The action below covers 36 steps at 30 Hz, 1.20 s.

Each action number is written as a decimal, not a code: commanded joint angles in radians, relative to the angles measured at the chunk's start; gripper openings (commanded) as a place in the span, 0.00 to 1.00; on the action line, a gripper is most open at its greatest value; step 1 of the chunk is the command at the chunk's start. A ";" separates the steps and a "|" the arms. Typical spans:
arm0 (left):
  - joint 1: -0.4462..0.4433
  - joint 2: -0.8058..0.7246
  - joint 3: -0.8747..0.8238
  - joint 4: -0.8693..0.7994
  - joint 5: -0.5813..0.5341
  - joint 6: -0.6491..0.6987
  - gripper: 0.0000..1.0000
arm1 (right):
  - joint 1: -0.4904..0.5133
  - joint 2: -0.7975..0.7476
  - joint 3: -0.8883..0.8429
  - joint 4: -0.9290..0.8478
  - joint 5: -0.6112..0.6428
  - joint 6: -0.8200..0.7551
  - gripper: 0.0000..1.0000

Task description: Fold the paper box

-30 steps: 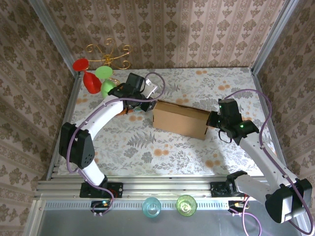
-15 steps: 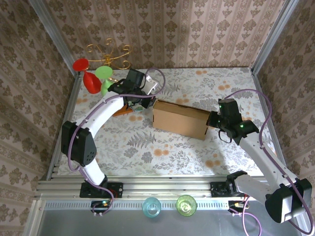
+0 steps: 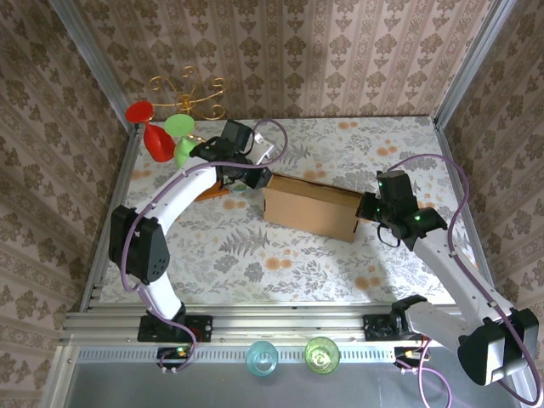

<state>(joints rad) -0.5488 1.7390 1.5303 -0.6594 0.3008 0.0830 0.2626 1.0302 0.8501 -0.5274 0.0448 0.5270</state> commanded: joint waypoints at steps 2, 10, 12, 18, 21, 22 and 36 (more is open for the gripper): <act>-0.005 0.000 0.001 -0.001 -0.014 0.008 0.24 | 0.001 0.007 0.017 -0.052 -0.018 -0.008 0.00; -0.008 0.022 0.085 -0.082 -0.014 -0.045 0.00 | 0.000 0.010 0.015 -0.048 -0.021 -0.002 0.00; -0.011 0.042 0.133 -0.149 -0.007 -0.065 0.00 | 0.000 0.014 0.015 -0.049 -0.020 -0.002 0.00; -0.017 0.060 0.185 -0.264 0.031 -0.150 0.00 | 0.002 0.014 0.011 -0.051 -0.012 0.012 0.00; -0.019 0.056 0.176 -0.277 0.037 -0.194 0.00 | 0.007 0.015 0.010 -0.052 0.002 0.015 0.00; -0.019 0.053 0.175 -0.279 0.034 -0.207 0.00 | 0.011 0.016 0.012 -0.051 0.008 0.015 0.00; -0.017 0.151 0.385 -0.492 0.050 -0.267 0.00 | 0.085 0.017 0.011 -0.065 0.103 0.003 0.00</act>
<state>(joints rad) -0.5564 1.8679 1.8652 -1.0637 0.3073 -0.1593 0.3286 1.0355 0.8505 -0.5316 0.1261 0.5282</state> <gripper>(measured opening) 0.060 0.059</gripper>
